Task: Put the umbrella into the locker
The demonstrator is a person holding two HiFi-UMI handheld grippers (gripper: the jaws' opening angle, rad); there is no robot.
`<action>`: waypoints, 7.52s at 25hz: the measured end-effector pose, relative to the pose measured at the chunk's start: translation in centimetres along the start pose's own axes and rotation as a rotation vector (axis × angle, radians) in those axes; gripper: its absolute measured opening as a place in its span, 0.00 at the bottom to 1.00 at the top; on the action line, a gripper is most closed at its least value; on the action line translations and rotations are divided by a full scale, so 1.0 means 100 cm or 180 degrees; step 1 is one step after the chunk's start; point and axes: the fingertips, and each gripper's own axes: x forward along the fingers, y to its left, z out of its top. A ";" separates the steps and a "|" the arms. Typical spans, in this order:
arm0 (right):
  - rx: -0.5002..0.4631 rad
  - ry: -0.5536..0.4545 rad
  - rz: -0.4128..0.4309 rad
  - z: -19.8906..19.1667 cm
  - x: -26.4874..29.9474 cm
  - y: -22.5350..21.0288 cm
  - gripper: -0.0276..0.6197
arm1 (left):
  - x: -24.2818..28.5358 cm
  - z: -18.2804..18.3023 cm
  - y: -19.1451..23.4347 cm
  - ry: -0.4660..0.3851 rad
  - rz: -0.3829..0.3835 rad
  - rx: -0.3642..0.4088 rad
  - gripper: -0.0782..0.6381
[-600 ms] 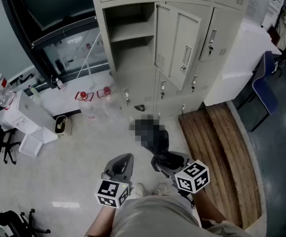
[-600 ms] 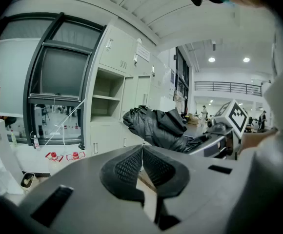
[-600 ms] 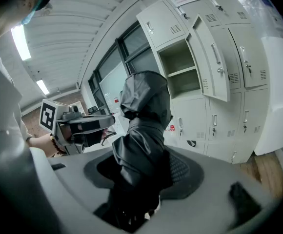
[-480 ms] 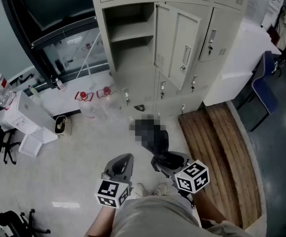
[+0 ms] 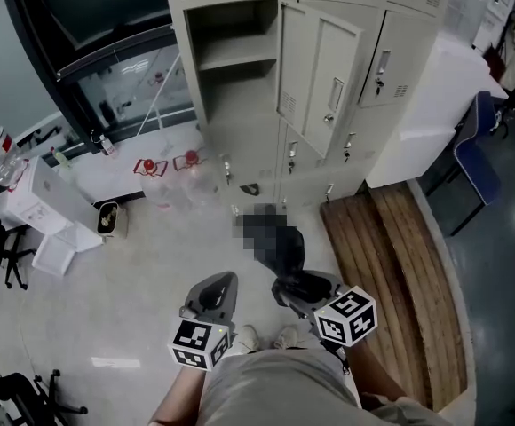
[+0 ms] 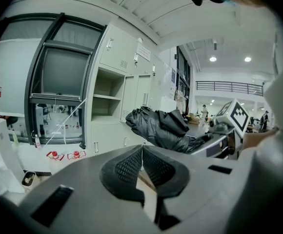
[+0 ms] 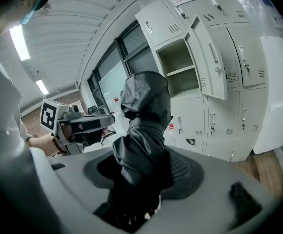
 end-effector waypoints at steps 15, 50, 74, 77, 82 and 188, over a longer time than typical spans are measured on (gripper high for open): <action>-0.0104 0.0079 0.0102 -0.015 -0.028 -0.030 0.40 | 0.012 -0.003 -0.035 -0.0022 0.0160 -0.0037 0.13; -0.0048 0.0117 0.0130 0.079 0.111 -0.124 0.40 | 0.142 0.043 0.113 -0.0139 0.0176 -0.0066 0.13; 0.0310 0.0051 -0.0262 0.193 0.244 -0.192 0.40 | 0.251 0.117 0.270 -0.0067 -0.0227 0.0037 0.13; 0.0352 0.0032 -0.0320 0.200 0.256 -0.195 0.40 | 0.255 0.120 0.285 -0.0063 -0.0280 0.0054 0.13; 0.0383 0.0021 -0.0403 0.212 0.265 -0.196 0.40 | 0.261 0.126 0.304 -0.0061 -0.0332 0.0044 0.13; -0.0257 0.0853 -0.0438 0.338 0.415 -0.355 0.40 | 0.318 0.137 0.389 0.0026 0.0191 -0.0274 0.13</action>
